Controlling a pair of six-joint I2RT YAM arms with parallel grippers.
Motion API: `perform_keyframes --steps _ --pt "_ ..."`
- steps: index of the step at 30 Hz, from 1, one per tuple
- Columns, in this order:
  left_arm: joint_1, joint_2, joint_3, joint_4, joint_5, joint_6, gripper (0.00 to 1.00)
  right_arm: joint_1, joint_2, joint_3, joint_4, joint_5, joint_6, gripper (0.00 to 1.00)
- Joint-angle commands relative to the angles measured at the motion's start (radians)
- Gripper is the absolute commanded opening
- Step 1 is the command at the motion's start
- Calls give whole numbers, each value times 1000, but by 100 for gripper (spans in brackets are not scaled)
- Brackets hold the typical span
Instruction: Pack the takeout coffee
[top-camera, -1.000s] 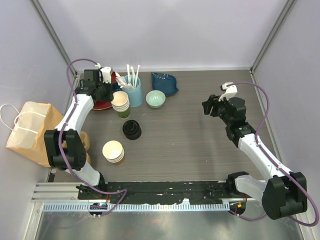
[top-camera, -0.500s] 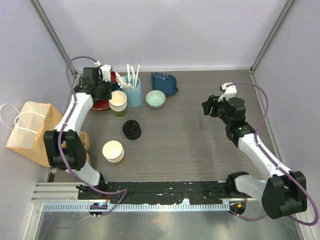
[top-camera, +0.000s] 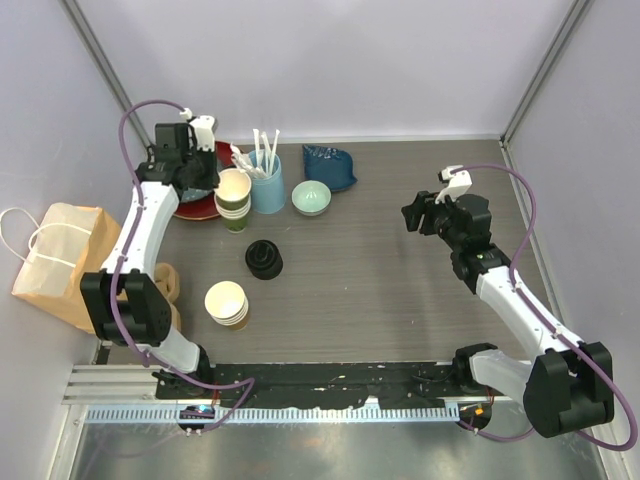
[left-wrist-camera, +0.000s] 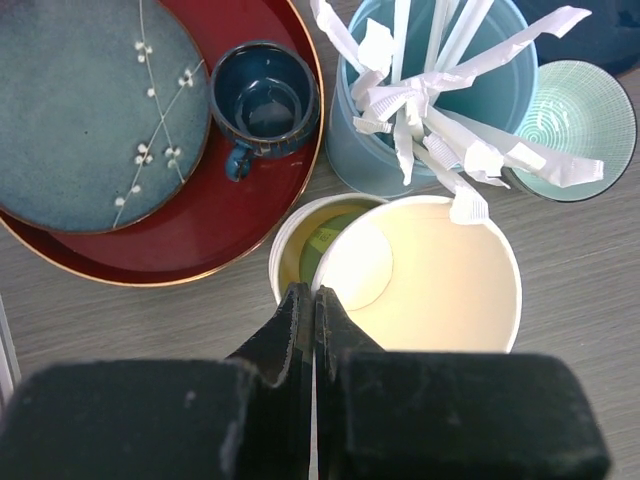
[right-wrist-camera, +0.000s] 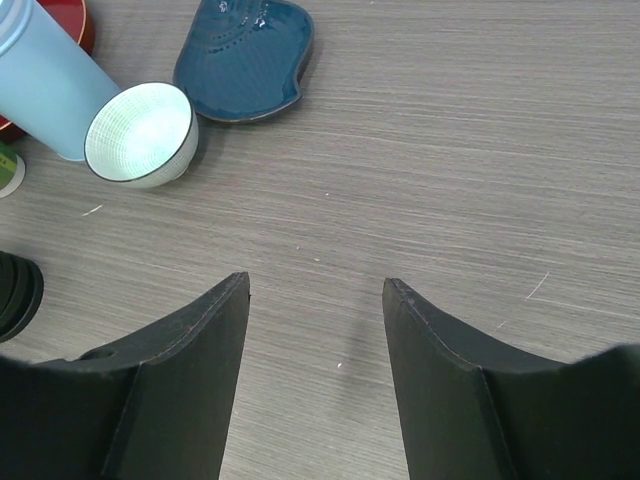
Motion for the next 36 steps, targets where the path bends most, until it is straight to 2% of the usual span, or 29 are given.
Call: perform_keyframes --steps 1,7,10,12,14,18,19,25,28,33,36 --pt "23 -85 75 -14 38 -36 0 4 -7 66 -17 -28 12 61" --pt "23 -169 155 -72 48 -27 0 17 2 151 -74 -57 41 66" --pt "23 -186 225 -164 79 -21 0 59 27 224 -111 -51 53 67" --pt "20 -206 256 -236 131 -16 0 127 39 296 -150 -5 48 70" --pt "-29 -221 258 -276 152 13 0 180 74 357 -189 18 47 73" --pt "-163 -246 229 -368 120 65 0 357 156 581 -258 34 42 77" --pt "-208 -241 224 -380 99 69 0 386 170 618 -269 38 45 77" --pt "-321 -235 177 -387 50 70 0 587 303 808 -339 92 -7 77" --pt "-348 -236 172 -383 47 63 0 613 384 881 -419 87 -13 77" --pt "-359 -233 163 -380 94 59 0 619 466 938 -453 -64 1 69" --pt "-359 -236 160 -377 102 57 0 621 507 954 -470 -58 1 65"
